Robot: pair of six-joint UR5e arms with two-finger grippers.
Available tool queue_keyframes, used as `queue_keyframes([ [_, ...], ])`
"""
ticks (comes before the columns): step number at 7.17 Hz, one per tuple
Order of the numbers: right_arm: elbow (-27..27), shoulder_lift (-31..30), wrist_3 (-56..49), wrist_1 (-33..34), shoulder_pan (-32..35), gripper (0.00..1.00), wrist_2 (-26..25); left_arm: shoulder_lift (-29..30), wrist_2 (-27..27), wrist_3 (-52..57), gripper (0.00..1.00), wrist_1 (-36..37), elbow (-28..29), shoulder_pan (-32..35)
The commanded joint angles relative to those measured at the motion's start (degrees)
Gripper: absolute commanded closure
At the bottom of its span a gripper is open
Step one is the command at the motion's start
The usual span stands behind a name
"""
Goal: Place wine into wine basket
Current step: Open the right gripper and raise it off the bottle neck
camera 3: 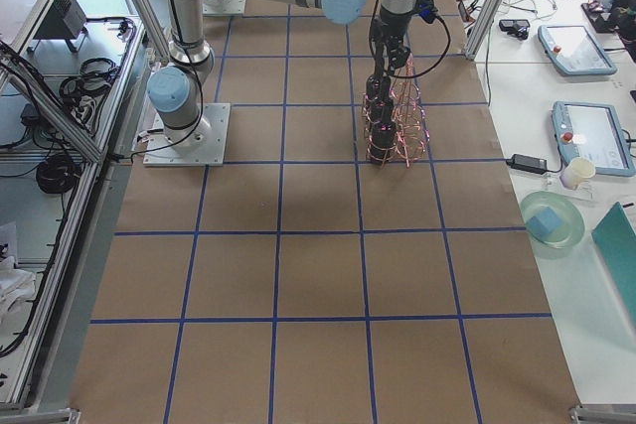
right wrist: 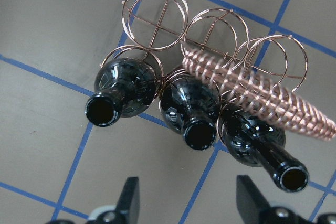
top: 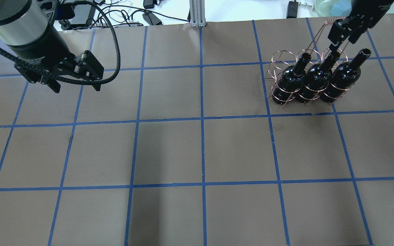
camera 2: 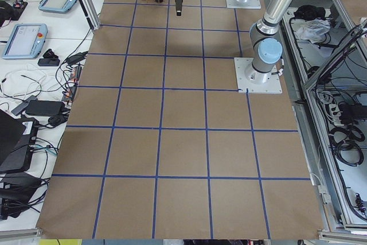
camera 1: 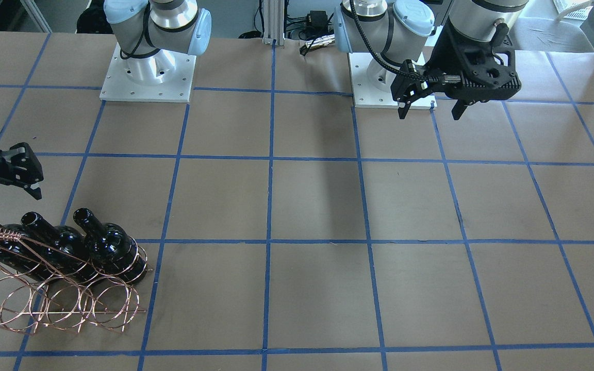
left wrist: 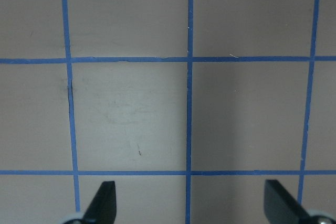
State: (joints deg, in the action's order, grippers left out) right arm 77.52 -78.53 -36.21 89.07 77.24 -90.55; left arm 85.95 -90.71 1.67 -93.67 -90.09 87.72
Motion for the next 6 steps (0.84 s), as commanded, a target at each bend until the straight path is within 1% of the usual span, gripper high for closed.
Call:
queue_keyframes([
  [1, 1.05, -6.08, 3.84, -6.52, 1.5, 0.29, 0.02, 0.53, 0.61, 0.09, 0.0, 0.94, 0.0, 0.09],
  [2, 4.01, -9.33, 6.47, -6.8, 3.51, 0.28, -0.07, 0.53, 0.62, 0.09, 0.0, 1.04, 0.0, 0.0],
  [3, 6.92, -13.19, 10.59, -6.81, 5.27, 0.19, -0.24, 0.53, 0.7, 0.09, 0.0, 1.12, 0.09, 0.09],
  [4, 9.38, -14.79, 11.5, -6.46, 5.81, 0.01, 0.02, 0.53, 0.36, 0.09, 0.0, 1.04, 0.09, 0.09],
  [5, 10.19, -16.03, 12.21, -6.63, 5.82, 0.01, 0.28, 0.36, 0.09, 0.09, 0.0, 1.04, 0.09, 0.09],
  [6, 10.28, -16.39, 17.61, -6.72, 5.9, 0.01, 0.02, 0.36, 0.18, 0.09, 0.0, 1.12, 0.17, 0.09],
])
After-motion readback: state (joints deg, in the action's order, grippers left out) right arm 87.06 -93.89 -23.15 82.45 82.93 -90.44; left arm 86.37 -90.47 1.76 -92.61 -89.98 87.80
